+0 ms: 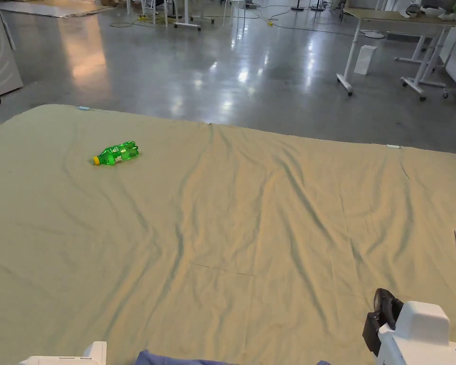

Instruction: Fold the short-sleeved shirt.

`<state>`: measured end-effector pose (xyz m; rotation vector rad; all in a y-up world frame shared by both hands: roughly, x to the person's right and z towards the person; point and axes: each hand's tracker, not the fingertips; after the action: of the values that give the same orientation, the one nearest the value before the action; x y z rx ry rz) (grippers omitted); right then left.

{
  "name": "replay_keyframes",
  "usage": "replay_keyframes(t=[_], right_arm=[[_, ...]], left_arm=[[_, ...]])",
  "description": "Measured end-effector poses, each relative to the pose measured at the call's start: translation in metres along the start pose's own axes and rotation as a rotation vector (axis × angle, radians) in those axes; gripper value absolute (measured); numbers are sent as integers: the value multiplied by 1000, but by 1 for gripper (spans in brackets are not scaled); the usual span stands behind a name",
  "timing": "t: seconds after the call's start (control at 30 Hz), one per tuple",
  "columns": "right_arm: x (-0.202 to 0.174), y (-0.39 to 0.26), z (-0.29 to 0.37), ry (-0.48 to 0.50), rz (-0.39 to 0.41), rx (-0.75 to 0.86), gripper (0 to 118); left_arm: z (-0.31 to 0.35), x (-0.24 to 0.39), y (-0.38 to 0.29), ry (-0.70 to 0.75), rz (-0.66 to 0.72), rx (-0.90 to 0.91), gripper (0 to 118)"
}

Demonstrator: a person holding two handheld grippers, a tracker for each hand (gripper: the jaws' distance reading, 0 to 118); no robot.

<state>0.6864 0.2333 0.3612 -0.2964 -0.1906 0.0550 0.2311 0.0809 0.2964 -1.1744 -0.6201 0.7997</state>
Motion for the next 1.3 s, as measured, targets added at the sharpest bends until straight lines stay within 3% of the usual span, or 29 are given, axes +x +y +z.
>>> replay_keyframes(t=[0.1, 0.13, 0.33, 0.43, 0.67, 0.8, 1.3], right_arm=[[0, 3, 1, -4, -10, 1, 0], [-1, 4, 1, -6, -6, 5, 0], [-1, 5, -1, -3, 8, 9, 0], [-1, 4, -2, 1, 14, 9, 0], [-3, 4, -4, 13, 16, 13, 0], [-4, 1, -7, 21, 9, 12, 0], [-9, -5, -3, 49, -4, 2, 0]], left_arm=[[11, 9, -3, -34, 34, 24, 17], [3, -53, 25, -15, -5, 27, 16], [33, -28, 40, -28, -66, 64, 14], [57, -11, 48, 47, -89, 82, 14], [129, 42, 61, 407, -198, 133, 14], [132, 62, 60, 540, -225, 143, 14], [63, 163, 20, 481, -342, 72, 14]])
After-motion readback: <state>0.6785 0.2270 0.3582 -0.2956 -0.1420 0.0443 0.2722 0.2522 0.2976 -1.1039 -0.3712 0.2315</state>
